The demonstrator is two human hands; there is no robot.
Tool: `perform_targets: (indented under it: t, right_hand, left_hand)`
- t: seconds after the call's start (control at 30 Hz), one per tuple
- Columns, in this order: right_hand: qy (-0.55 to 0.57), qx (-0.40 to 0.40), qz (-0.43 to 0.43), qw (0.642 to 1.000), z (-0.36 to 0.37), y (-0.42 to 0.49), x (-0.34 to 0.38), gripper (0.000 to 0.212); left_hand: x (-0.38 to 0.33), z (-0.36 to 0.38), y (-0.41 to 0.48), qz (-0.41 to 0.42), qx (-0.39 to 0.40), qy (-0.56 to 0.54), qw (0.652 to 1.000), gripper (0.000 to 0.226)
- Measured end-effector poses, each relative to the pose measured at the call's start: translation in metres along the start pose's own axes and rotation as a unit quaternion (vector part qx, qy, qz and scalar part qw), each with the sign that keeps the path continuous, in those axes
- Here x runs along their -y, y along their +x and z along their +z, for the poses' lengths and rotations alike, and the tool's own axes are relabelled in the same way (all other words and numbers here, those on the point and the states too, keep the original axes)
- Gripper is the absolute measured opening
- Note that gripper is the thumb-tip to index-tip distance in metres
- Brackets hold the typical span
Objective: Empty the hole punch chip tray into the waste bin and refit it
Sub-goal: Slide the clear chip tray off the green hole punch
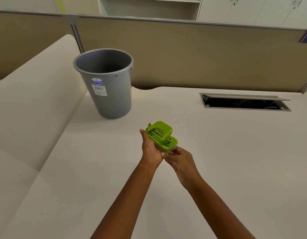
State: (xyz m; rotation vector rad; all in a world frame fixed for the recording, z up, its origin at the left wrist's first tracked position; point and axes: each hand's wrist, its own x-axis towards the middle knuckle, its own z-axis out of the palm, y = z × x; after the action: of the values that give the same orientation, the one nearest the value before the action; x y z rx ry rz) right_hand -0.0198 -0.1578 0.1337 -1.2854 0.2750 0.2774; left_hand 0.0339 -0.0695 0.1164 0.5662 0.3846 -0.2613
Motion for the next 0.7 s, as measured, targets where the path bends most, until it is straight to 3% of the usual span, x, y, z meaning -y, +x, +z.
perform_targets:
  t: [0.27,0.37,0.47,0.7]
  right_hand:
    - [-0.109,0.116,0.063,0.985,-0.019,0.000,0.023,0.030]
    - [-0.206,0.041,0.022,0.977,-0.029,0.003,0.034,0.044]
    - [-0.254,-0.043,-0.066,0.964,-0.024,0.008,0.043,0.035]
    - [-0.269,-0.007,-0.034,0.963,-0.005,0.016,0.044,0.023]
  left_hand:
    - [-0.001,-0.007,-0.004,-0.017,0.018,-0.003,1.000,0.068]
    - [-0.003,-0.012,-0.004,-0.017,0.019,-0.018,1.000,0.059]
    - [-0.001,-0.017,-0.003,-0.021,0.021,-0.011,0.999,0.050]
    - [0.010,-0.019,-0.002,-0.074,0.025,0.013,0.997,0.052]
